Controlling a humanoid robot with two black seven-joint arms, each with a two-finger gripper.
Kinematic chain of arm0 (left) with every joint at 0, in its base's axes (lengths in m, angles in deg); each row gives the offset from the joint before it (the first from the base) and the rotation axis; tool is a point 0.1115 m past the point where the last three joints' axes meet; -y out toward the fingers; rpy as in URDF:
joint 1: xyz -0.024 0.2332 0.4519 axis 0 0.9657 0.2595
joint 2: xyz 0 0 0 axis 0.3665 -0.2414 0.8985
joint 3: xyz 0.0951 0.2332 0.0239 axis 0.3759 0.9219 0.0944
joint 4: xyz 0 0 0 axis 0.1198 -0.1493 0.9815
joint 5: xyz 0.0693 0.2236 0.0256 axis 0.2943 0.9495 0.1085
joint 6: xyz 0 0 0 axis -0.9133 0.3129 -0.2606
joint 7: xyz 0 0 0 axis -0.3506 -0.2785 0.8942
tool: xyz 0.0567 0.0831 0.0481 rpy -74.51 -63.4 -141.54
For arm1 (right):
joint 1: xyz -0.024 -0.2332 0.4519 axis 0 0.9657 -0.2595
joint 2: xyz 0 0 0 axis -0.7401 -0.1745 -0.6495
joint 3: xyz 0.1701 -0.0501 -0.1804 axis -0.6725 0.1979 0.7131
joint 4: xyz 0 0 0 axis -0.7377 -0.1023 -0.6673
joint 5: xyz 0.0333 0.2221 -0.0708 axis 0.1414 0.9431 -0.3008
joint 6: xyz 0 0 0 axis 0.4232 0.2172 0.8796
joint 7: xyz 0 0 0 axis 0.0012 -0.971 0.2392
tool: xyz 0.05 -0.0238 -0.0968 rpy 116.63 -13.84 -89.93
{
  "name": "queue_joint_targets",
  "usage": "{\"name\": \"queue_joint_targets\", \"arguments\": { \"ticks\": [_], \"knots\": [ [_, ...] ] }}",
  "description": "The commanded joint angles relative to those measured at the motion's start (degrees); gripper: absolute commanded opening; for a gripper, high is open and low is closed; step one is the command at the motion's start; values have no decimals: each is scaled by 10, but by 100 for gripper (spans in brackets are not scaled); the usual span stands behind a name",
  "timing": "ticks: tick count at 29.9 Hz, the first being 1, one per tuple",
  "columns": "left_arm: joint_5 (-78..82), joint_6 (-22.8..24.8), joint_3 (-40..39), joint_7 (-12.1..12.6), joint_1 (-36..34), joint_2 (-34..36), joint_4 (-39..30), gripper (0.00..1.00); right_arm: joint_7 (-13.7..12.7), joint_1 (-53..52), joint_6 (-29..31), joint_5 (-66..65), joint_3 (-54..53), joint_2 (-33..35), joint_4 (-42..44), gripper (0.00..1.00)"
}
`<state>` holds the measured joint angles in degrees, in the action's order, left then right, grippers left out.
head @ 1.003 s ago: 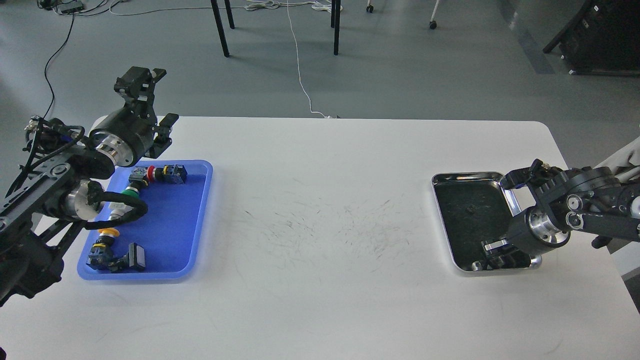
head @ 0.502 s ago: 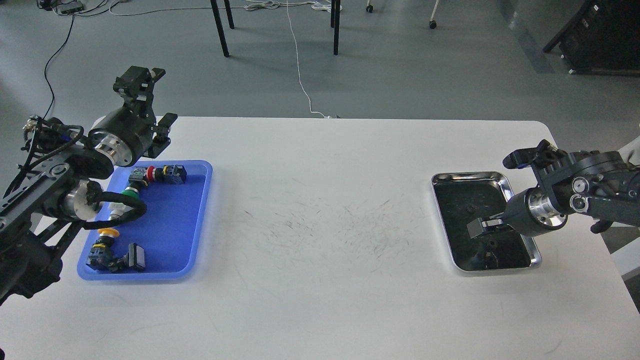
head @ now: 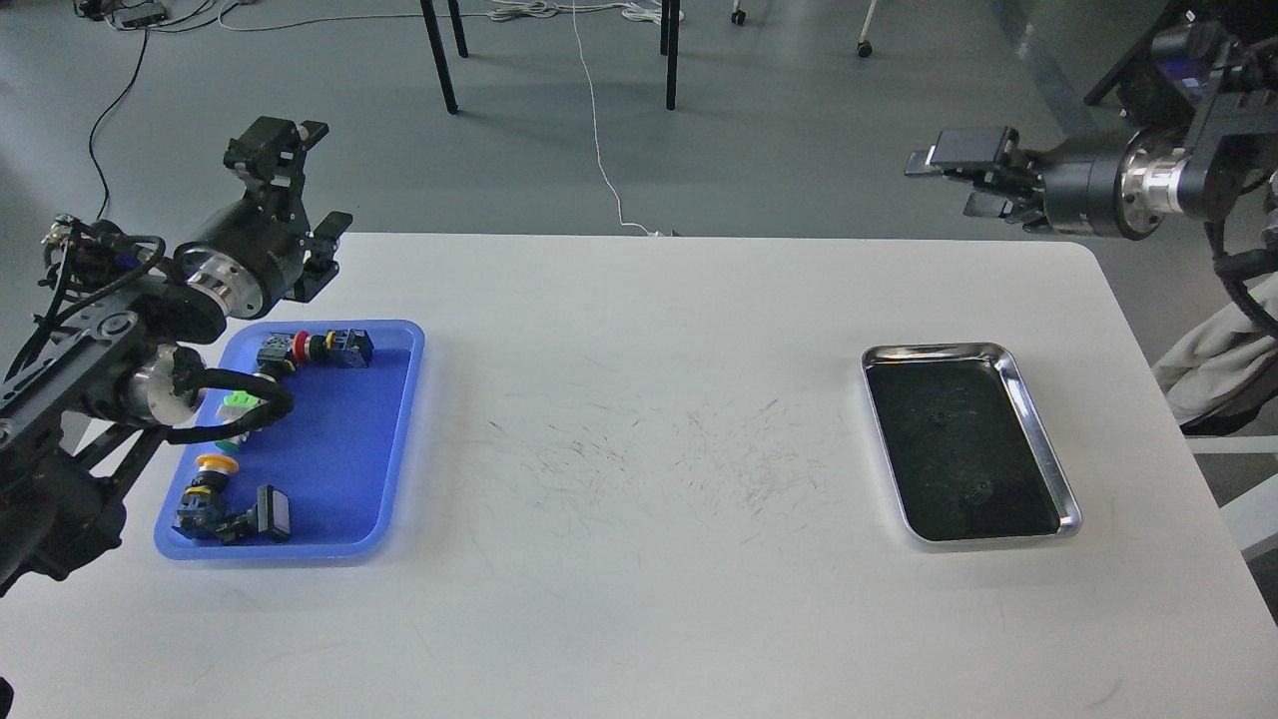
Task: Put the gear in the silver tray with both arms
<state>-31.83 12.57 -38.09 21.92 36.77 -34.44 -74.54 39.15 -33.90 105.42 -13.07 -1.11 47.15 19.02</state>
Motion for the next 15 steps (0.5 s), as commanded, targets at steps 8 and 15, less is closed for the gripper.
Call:
{"name": "queue_joint_targets", "arguments": {
  "ticks": [8, 15],
  "knots": [
    [-5, -1, -4, -1, -28, -7, 33, 98, 7, 50, -103, 529, -68, -5, 73, 92],
    [-8, -2, -20, -3, -38, -56, 63, 98, 16, 225, -27, 700, -172, -1, 69, 96]
  ]
}}
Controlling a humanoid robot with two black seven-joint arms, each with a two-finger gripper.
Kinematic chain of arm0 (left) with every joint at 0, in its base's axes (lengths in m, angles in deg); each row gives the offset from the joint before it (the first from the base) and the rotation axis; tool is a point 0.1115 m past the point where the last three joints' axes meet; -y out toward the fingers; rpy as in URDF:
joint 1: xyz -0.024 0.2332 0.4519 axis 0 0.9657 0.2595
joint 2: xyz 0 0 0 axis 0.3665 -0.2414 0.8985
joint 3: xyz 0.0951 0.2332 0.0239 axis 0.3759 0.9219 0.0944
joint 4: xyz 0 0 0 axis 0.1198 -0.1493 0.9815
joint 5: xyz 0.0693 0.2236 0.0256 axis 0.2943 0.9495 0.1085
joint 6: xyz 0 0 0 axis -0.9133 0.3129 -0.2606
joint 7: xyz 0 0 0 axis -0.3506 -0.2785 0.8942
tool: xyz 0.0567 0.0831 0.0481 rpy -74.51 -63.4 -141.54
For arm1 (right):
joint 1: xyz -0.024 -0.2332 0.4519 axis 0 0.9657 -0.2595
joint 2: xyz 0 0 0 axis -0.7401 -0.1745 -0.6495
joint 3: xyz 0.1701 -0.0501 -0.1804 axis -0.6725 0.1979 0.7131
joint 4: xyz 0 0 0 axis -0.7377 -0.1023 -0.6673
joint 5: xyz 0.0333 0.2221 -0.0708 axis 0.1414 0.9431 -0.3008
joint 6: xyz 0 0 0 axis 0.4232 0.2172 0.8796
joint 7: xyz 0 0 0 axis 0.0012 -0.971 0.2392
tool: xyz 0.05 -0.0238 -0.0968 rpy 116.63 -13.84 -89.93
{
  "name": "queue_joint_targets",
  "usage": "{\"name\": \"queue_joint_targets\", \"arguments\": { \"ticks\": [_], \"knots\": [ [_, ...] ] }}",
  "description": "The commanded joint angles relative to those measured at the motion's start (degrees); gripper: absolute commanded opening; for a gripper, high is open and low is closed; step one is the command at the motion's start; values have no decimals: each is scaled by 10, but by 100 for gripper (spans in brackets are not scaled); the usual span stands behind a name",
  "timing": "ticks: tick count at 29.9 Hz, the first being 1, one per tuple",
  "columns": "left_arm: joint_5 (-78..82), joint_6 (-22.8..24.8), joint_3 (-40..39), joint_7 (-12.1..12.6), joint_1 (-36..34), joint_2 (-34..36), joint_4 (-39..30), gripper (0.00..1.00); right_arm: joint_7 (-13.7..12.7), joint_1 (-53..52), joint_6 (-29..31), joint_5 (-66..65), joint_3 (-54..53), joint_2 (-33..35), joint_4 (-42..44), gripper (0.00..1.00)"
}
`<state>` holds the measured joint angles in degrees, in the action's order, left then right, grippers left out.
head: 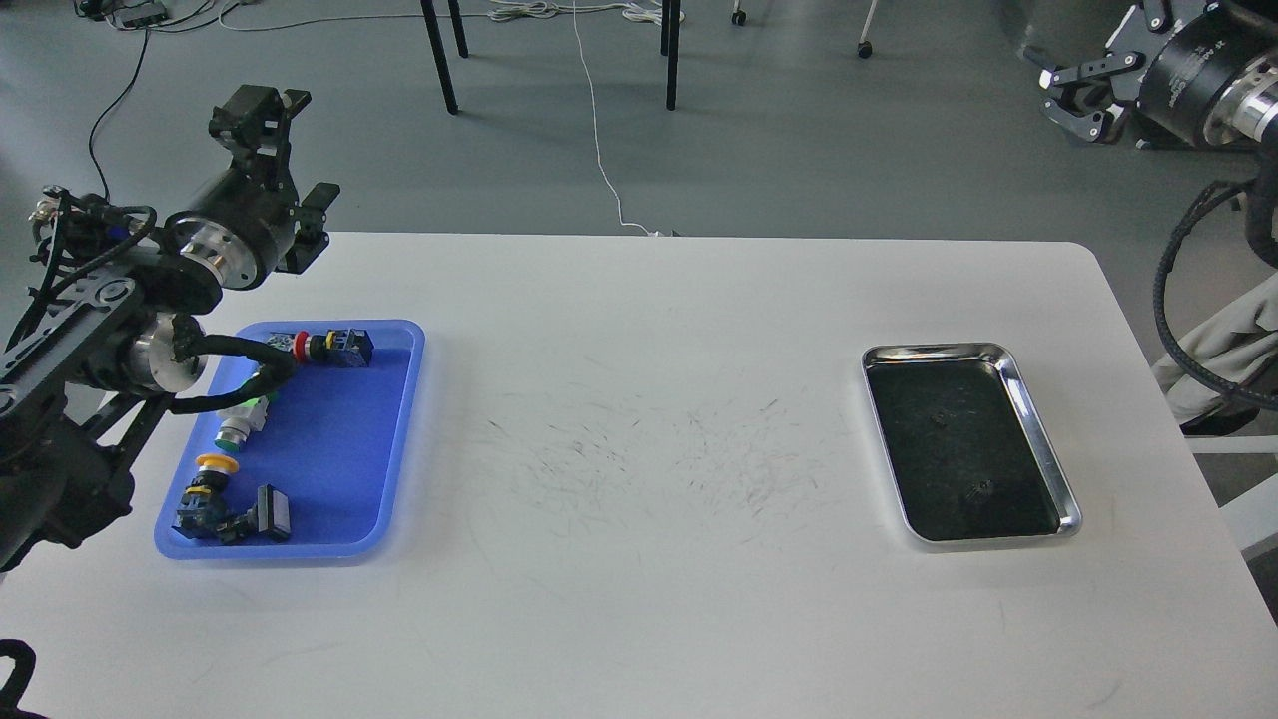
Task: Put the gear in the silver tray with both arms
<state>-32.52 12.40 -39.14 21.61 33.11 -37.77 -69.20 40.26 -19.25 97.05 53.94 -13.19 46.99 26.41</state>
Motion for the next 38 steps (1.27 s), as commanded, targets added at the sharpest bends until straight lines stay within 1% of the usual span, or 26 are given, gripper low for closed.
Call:
{"name": "queue_joint_targets", "arguments": {
  "ticks": [1, 2, 3, 6, 9, 11, 13, 15, 19, 23, 38],
  "knots": [
    [-1, 0, -19, 0, 0, -31, 10, 98, 9, 110, 85, 29, -75, -2, -7, 97],
    [-1, 0, -29, 2, 2, -40, 10, 98, 12, 142, 110, 29, -102, -4, -8, 97],
    [-1, 0, -39, 3, 6, -47, 12, 98, 14, 172, 119, 29, -127, -7, -8, 97],
    [-3, 0, -55, -2, 11, -66, 23, 98, 14, 234, 119, 29, -178, -29, -6, 98],
    [-4, 2, -66, -3, 14, -80, 44, 98, 13, 274, 119, 29, -203, -40, -4, 98],
    [-4, 3, -71, -8, 14, -93, 60, 98, 13, 292, 119, 30, -209, -57, 0, 99],
    [-5, 4, -77, -20, 13, -105, 78, 98, 12, 297, 119, 31, -209, -73, 7, 99],
    [-5, 6, -88, -26, 13, -116, 87, 98, 11, 297, 119, 31, -209, -83, 18, 99],
    [-29, 6, -113, -24, 14, -137, 87, 98, 16, 297, 119, 32, -210, -92, 25, 99],
    [-33, 6, -117, -24, 17, -135, 85, 98, 23, 299, 119, 32, -210, -92, 25, 99],
    [-34, 4, -124, -25, 17, -132, 78, 98, 23, 299, 119, 31, -231, -95, 25, 99]
  ]
}}
